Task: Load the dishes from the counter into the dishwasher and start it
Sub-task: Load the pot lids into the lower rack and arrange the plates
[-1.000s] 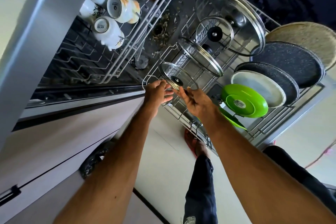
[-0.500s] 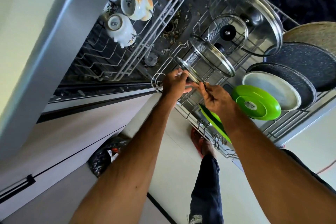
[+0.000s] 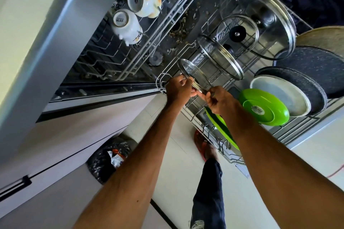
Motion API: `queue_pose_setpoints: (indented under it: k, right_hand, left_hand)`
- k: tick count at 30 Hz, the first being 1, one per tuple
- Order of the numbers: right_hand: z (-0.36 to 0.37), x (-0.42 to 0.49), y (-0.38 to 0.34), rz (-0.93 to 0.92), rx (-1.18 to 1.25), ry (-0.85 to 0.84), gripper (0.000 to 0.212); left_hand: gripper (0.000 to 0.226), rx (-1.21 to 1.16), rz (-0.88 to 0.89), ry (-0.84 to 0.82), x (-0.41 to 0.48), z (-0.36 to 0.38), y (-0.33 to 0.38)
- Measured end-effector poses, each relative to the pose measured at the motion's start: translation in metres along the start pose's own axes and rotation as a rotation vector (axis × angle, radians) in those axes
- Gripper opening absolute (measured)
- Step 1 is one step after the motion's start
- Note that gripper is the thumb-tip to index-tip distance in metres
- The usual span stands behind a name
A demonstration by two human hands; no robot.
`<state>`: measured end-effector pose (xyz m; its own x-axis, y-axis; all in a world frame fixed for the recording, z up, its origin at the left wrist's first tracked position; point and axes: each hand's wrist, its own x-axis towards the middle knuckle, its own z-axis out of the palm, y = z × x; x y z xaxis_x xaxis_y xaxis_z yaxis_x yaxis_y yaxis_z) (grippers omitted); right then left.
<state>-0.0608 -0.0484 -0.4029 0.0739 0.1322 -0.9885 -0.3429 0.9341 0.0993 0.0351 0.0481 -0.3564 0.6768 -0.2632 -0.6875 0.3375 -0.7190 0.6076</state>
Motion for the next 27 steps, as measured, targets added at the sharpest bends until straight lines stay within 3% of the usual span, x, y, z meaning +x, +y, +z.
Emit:
queue_pose_setpoints:
  k: [3,10,20,27]
  right_hand:
    - [-0.002,0.004,-0.007,0.05,0.074,0.038,0.021]
    - [-0.013,0.003,-0.019,0.017,0.123,-0.048,0.027]
    - [-0.001,0.019,0.013,-0.018,0.091,0.064,0.023]
    - [-0.009,0.023,0.0,-0.016,-0.038,0.024,0.02]
  left_hand:
    - [0.03,0.032,0.033,0.021,0.0,0.006,0.006]
    - [0.026,0.078,0.119,0.067,0.0,0.02,0.015]
    - [0.031,0.1,0.01,0.079,-0.007,0.007,-0.007]
    - [0.036,0.14,0.036,0.122,0.001,0.013,0.003]
